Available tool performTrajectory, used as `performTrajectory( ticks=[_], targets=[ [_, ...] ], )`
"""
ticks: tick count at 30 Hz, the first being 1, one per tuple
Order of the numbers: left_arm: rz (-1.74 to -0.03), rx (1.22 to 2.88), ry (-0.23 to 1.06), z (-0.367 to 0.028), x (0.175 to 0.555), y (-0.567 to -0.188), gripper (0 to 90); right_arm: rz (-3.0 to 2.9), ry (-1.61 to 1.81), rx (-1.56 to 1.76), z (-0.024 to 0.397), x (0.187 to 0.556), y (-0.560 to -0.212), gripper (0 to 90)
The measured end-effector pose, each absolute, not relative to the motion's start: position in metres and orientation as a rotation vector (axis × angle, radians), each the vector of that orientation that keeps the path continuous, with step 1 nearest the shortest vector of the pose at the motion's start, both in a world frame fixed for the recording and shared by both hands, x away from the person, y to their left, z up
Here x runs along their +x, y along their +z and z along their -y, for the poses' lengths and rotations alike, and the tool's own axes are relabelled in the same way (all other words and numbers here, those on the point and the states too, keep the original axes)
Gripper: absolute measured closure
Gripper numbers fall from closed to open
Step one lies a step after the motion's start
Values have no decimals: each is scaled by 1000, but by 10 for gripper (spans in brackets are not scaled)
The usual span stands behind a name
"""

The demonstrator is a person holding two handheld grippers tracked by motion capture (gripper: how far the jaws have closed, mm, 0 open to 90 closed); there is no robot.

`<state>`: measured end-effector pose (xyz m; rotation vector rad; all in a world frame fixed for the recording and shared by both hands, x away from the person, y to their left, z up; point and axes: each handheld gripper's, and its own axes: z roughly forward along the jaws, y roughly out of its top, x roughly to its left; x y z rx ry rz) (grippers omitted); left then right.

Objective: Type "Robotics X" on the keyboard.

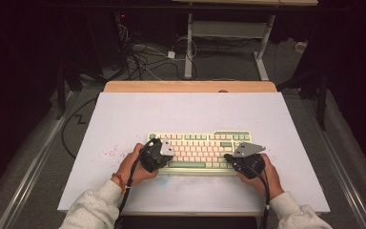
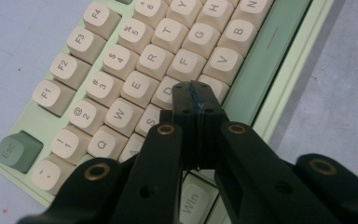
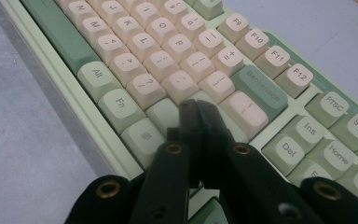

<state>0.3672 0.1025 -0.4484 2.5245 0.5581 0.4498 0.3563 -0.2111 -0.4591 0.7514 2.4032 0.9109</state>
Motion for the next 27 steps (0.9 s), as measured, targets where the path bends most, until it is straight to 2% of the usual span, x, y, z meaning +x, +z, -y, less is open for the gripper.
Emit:
performTrajectory(
  ticks=[15, 27],
  targets=[
    [-556, 2436, 480, -111, 363, -437, 812, -2405, 908, 751, 211, 356, -458, 900],
    [-570, 2351, 570, -120, 358, -432, 573, -2320, 1036, 748, 214, 349, -438, 880]
  ],
)
